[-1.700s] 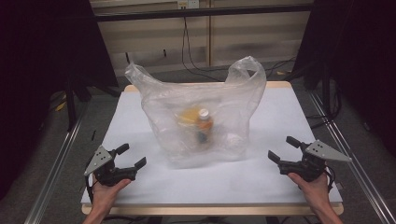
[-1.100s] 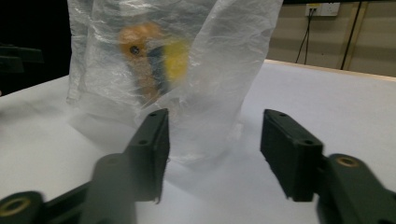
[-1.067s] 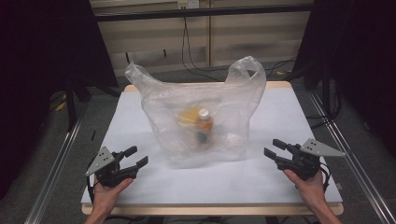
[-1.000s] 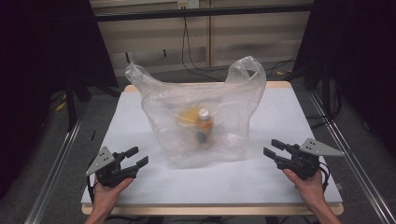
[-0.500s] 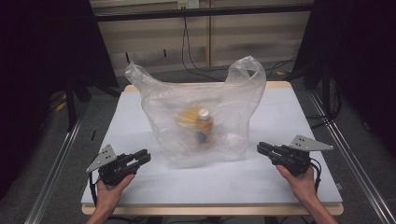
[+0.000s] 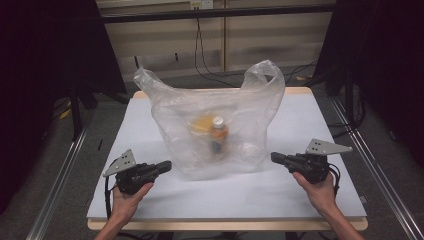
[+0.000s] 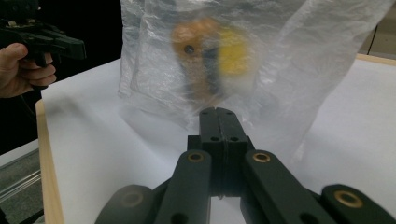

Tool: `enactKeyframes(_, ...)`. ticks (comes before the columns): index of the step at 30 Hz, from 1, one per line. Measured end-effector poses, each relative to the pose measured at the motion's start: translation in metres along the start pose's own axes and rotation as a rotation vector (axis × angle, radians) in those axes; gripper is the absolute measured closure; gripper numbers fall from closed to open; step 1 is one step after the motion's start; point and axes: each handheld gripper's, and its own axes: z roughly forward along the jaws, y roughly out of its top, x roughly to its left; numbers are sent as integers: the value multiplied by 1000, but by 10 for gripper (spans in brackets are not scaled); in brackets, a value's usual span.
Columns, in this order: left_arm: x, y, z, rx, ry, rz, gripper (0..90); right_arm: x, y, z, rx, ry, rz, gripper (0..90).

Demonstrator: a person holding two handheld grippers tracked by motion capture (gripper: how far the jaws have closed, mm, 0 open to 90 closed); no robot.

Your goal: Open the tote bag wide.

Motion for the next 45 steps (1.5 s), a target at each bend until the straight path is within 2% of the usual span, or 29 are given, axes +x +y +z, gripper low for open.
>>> enactKeyframes(1, 1, 3, 0, 3, 0, 15, 882, 0, 3, 2, -6, 7, -5, 900)
enactKeyframes(2, 1, 5, 1, -7, 0, 6, 883, 1, 6, 4, -9, 17, -1, 900)
enactKeyframes(4, 1, 11, 4, -10, -10, 17, 888, 2, 12, 8, -6, 28, -14, 900)
enactKeyframes(5, 2, 13, 6, -12, -30, 16, 889, 3, 15, 11, -3, 36, -22, 900)
enactKeyframes(11, 3, 23, 22, 2, -58, 22, 900, 2, 28, 25, 3, 64, -27, 900)
enactKeyframes(17, 5, 32, 32, 10, -54, 31, 900, 0, 42, 33, -10, 72, -35, 900)
enactKeyframes(22, 8, 39, 41, 10, -65, 35, 900, -2, 61, 41, -27, 93, -46, 900)
enactKeyframes(27, 12, 51, 46, -20, -66, 34, 900, -4, 73, 46, -50, 95, -47, 900)
enactKeyframes(30, 14, 57, 48, -19, -56, 39, 900, -5, 81, 51, -51, 87, -51, 900)
enactKeyframes(32, 16, 65, 52, -37, -62, 35, 900, -7, 86, 54, -55, 88, -53, 900)
enactKeyframes(39, 19, 79, 65, -49, -86, 44, 900, -10, 106, 65, -73, 110, -56, 900)
enactKeyframes(45, 21, 95, 71, -60, -84, 50, 900, -8, 123, 74, -70, 107, -76, 900)
